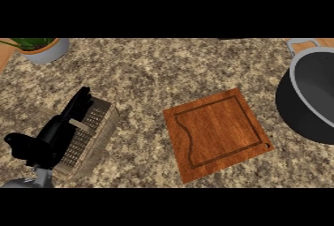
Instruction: Pick the bell pepper from the cutting board and place it in the pot
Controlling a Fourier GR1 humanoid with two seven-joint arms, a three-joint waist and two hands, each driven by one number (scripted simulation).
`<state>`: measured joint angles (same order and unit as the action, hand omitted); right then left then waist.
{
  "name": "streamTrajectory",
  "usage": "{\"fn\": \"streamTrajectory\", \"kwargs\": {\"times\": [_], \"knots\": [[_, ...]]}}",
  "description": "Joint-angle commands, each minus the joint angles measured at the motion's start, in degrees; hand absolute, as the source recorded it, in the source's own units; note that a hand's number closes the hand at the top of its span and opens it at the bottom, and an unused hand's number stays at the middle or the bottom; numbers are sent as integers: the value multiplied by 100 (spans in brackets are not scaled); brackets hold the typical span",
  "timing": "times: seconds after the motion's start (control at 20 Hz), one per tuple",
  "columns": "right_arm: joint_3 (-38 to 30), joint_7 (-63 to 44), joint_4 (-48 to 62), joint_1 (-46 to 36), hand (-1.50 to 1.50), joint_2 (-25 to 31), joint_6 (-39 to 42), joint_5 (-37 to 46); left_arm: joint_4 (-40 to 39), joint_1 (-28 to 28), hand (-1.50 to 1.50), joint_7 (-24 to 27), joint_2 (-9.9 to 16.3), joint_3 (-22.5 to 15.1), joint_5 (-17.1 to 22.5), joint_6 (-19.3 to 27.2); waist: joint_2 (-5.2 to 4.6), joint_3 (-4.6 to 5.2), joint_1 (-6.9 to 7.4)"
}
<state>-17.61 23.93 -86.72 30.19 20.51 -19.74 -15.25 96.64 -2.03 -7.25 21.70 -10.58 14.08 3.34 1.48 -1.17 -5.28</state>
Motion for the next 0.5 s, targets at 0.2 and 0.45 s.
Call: {"fn": "streamTrajectory", "kwargs": {"times": [0.2,0.45], "knots": [[-879,608,212,571,150,523,257,-69,-983,282,0,-96,-232,-368,-145,-153,-176,125,280],[-1001,181,-628,892,150,725,-264,345,-1076,77,0,-296,-303,-385,-154,-156,-197,143,321]]}}
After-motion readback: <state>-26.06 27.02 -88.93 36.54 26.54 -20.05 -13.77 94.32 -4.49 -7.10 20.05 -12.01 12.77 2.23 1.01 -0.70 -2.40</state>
